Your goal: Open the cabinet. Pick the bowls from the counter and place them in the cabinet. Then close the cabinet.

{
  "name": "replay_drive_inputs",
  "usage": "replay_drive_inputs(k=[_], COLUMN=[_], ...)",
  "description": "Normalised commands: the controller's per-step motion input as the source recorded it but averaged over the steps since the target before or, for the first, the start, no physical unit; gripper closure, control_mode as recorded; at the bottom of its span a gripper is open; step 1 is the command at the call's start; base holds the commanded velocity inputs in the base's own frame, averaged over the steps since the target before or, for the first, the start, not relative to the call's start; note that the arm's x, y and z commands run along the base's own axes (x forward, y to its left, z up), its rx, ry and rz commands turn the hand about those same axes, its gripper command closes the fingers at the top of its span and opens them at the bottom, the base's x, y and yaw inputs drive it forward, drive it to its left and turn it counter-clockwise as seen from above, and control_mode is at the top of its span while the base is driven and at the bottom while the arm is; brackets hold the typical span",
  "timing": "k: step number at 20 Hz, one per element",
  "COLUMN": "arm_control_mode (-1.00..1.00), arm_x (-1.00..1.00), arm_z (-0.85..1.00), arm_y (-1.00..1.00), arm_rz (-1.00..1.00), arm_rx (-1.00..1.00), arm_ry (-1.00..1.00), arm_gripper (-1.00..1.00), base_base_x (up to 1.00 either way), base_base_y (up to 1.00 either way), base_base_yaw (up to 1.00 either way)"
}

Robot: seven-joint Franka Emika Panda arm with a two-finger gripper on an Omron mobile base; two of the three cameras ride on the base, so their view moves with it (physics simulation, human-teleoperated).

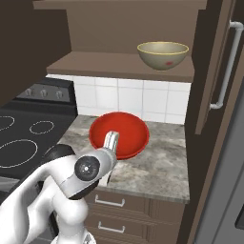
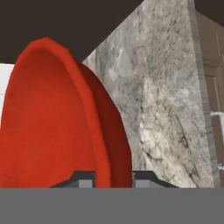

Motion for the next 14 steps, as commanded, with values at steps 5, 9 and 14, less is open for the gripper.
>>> replay_drive_inputs(k=[5,9,14], arm_control_mode=[-1.0,-1.0,-1.0], arm_x=[-0.48,-0.59,-0.59], arm_z=[0.23,0.29,0.31], arm_y=[0.02,0.01,0.31], arm_rz=[0.0,0.0,0.0], arm_rx=[0.0,0.0,-0.04], arm_ry=[0.13,0.2,0.05], arm_gripper=[1.0,1.0,1.0], base_base_x=[0.0,0.0,0.0], base_base_y=[0.0,0.0,0.0], base_base_yaw=[0.0,0.0,0.0])
